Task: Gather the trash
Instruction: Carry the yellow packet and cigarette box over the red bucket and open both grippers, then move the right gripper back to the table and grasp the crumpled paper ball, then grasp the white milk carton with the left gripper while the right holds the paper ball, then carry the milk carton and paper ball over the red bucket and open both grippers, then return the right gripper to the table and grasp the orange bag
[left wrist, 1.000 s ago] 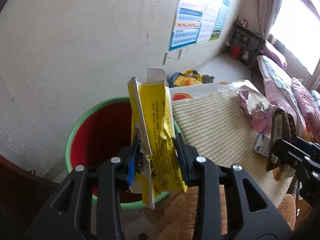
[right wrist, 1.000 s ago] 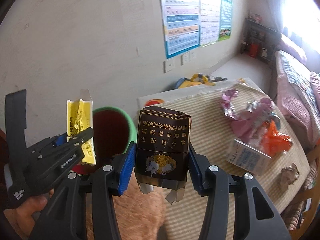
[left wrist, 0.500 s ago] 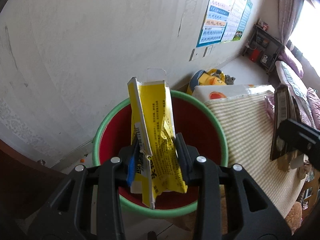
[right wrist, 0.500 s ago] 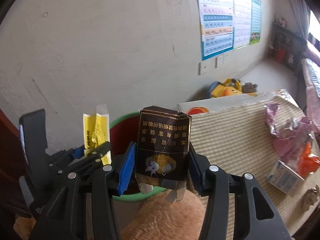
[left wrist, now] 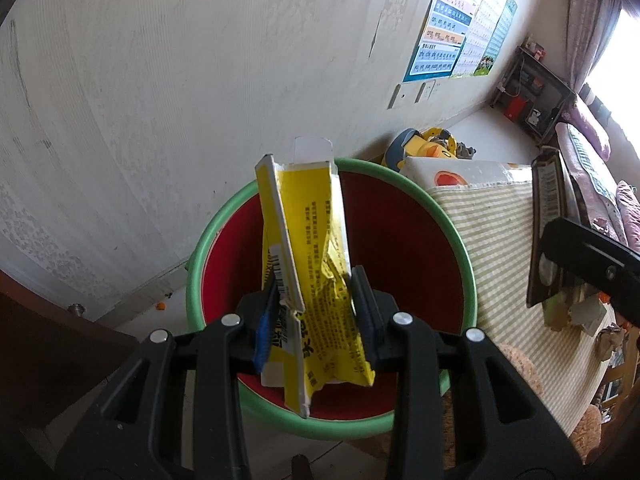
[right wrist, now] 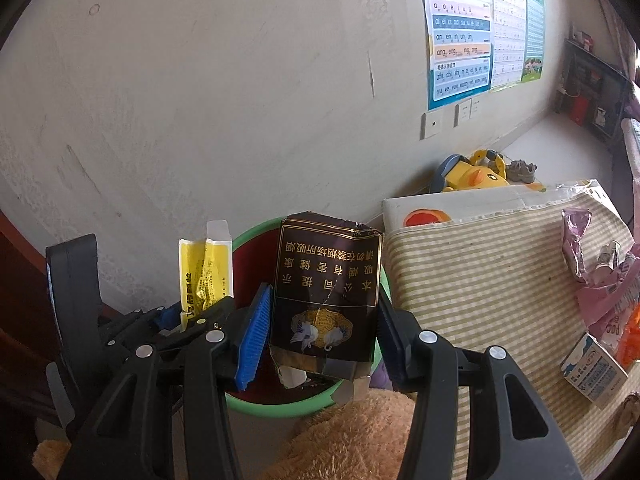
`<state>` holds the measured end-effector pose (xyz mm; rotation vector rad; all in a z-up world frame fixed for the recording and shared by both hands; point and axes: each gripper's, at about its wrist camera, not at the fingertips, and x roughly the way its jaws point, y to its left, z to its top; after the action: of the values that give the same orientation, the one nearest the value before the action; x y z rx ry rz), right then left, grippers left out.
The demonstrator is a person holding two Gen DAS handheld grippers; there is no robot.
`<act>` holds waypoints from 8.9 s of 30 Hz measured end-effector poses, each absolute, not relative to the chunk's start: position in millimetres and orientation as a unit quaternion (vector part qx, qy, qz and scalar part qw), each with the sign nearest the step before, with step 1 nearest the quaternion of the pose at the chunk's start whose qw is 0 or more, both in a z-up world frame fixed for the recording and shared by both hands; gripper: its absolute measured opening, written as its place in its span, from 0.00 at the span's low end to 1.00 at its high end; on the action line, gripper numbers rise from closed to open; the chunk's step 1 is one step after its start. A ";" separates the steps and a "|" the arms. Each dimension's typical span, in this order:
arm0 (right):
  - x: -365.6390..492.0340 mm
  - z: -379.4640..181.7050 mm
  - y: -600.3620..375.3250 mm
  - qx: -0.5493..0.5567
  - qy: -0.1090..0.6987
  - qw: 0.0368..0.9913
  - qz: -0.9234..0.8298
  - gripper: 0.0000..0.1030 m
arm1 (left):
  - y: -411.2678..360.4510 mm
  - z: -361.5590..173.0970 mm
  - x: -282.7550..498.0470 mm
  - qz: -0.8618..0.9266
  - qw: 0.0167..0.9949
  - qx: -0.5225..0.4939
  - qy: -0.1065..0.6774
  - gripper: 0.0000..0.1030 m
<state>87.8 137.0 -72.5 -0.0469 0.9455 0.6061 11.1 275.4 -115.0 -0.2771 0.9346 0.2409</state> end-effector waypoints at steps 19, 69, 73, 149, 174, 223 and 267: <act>91.9 -81.1 143.8 -0.010 0.456 0.840 0.295 0.66 | 282.2 -123.6 12.0 0.119 0.869 -0.151 0.456 0.58; -1.0 -157.6 -260.1 0.173 0.437 0.877 -0.103 0.30 | -39.2 -120.7 76.0 -0.099 0.829 -0.176 0.521 0.70; -2.6 -155.4 -255.0 0.163 0.419 0.888 -0.096 0.31 | -66.0 -133.2 94.3 -0.083 0.819 -0.220 0.524 0.72; 7.8 -115.3 -203.8 0.176 0.420 0.890 -0.012 0.32 | 7.0 -92.5 46.8 -0.087 0.881 -0.013 0.465 0.35; 20.2 -41.0 -110.3 0.130 0.369 0.917 0.080 0.32 | 86.3 -59.1 29.8 -0.044 0.908 -0.047 0.415 0.35; 50.2 -38.1 6.1 0.065 0.387 0.899 0.196 0.32 | 211.6 -86.5 26.6 0.081 0.891 -0.104 0.434 0.35; 107.1 -102.1 -133.0 0.235 0.429 0.872 -0.006 0.68 | 216.7 -96.6 36.1 0.105 0.879 -0.105 0.453 0.70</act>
<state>107.1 -133.0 -102.1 0.4916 0.8966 -0.0129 36.1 216.7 -96.6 -0.2192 0.9436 0.2194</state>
